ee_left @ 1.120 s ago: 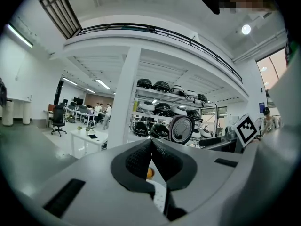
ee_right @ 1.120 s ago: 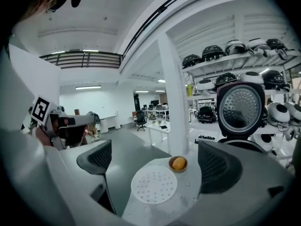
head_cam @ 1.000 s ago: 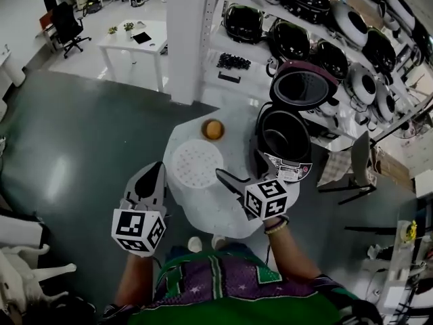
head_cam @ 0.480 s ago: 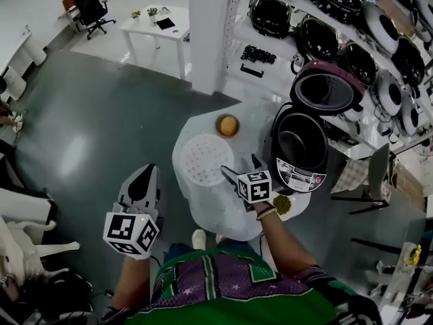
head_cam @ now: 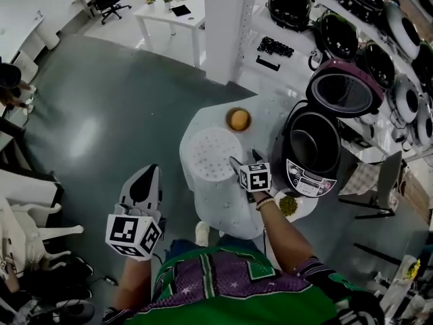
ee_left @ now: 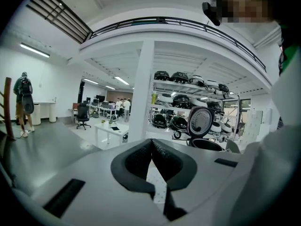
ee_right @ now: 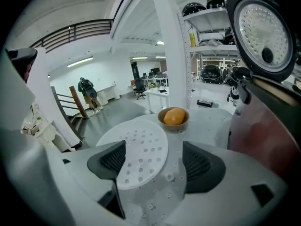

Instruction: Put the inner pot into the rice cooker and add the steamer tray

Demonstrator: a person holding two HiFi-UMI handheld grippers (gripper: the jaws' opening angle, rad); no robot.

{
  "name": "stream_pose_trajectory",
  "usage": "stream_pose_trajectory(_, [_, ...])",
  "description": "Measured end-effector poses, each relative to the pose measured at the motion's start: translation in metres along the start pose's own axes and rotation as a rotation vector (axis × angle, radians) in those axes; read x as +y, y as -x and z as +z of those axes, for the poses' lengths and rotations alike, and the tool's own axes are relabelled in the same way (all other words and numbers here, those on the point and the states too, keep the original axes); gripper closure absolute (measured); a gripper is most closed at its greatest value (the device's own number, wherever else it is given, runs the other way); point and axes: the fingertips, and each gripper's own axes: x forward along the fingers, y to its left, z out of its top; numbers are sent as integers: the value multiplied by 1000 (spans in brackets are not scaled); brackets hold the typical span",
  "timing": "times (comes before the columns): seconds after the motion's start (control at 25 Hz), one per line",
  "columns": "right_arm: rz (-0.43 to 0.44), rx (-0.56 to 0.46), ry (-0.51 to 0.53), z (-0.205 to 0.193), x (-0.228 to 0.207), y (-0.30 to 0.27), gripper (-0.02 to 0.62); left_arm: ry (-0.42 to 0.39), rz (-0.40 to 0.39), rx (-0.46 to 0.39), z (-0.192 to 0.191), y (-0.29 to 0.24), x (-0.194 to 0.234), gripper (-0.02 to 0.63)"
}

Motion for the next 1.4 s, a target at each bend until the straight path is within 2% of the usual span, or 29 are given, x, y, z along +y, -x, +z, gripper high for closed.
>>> stream_pose_trajectory(0.16, [-10, 45, -8, -13, -6, -23, 258, 8, 27, 8, -2, -2, 3, 584])
stream_pose_trajectory(0.4, [-80, 84, -25, -27, -20, -46, 385, 3, 52, 30, -5, 0, 9, 584])
stream_pose_trajectory(0.76, [-118, 126, -69, -38, -23, -65, 448, -1, 85, 50, -14, 10, 18, 584])
stream_pose_trajectory(0.92, [-159, 134, -117, -39, -30, -64, 537, 1, 88, 58, -17, 12, 21, 584])
stream_pose_trajectory(1.12, [-169, 142, -206, -41, -36, -65, 576, 6, 87, 60, -16, 14, 22, 584])
stream_pose_trajectory(1.4, [-139, 152, -282, -41, -34, -55, 578, 7, 56, 49, -16, 15, 23, 584])
